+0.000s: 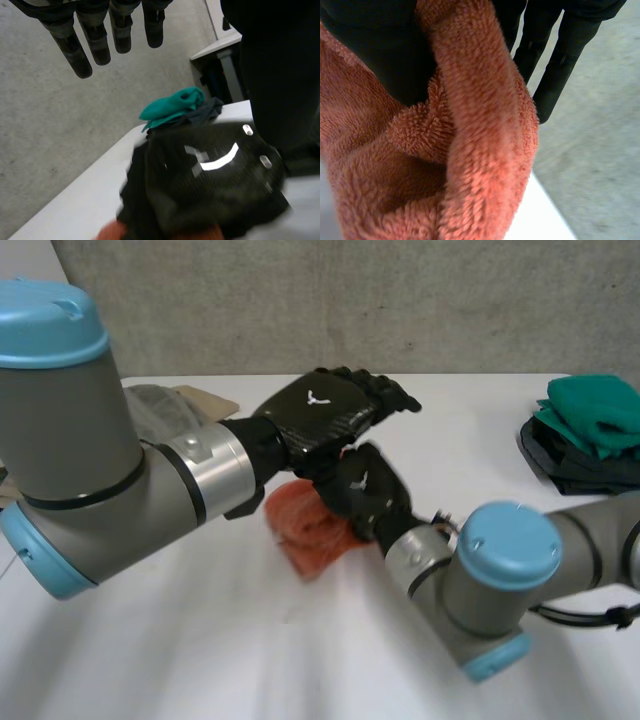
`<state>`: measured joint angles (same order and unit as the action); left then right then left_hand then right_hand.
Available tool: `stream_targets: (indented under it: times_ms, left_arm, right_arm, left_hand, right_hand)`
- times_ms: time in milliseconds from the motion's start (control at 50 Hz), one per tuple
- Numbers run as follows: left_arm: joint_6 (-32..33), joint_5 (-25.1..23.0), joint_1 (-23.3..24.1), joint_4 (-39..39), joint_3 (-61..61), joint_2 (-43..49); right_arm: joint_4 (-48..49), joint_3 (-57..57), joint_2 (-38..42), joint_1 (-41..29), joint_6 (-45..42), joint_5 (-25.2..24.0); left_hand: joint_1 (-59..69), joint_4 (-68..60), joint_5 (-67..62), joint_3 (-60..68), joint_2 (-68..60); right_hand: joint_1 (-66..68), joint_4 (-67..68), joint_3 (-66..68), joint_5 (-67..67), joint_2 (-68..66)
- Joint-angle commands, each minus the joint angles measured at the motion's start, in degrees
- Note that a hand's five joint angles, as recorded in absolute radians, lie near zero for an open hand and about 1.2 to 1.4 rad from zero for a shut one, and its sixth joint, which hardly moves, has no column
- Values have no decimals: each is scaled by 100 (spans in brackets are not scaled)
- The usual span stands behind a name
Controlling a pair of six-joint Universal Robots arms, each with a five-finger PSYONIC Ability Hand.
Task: Fold the laundry.
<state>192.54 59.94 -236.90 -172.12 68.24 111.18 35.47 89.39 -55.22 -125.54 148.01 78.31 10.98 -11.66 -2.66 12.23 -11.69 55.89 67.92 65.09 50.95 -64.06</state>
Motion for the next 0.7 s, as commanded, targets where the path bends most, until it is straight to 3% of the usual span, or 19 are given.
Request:
stream_targets:
  times_ms: [20, 280, 400, 500, 600, 700]
  left_arm:
    - [-50, 9, -269, -6, -153, -61]
    - [-155, 149, -304, -260, -461, -228]
    - [-331, 176, -313, -357, -461, -263]
    - [-331, 176, -295, -384, -417, -246]
    - [-331, 193, -260, -375, -347, -158]
    - [-331, 185, -251, -384, -197, -149]
  right_arm:
    - [-111, -518, -165, 556, -35, -141]
    - [-383, -2689, -192, 2243, 17, -282]
    - [-339, -3989, 476, 3482, 824, -580]
    - [-234, -5237, 2011, 4194, 1406, -1309]
    - [-225, -5371, 2831, 4704, 1388, -1520]
    - [-68, -4697, 2947, 4978, 1353, -2011]
  left_hand:
    - [-77, 144, 244, -202, 148]
    - [-77, 144, 244, -202, 148]
    - [-77, 145, 245, -202, 148]
    - [-60, 128, 228, -185, 131]
    - [-43, 111, 211, -168, 114]
    - [-43, 111, 211, -168, 114]
  right_hand:
    - [2411, 1208, 1491, 1905, -1594]
    - [2411, 1208, 1491, 1905, -1594]
    - [2411, 1208, 1491, 1905, -1594]
    - [2411, 1208, 1491, 1905, -1594]
    - [2411, 1208, 1491, 1905, -1594]
    - [2411, 1208, 1491, 1905, -1594]
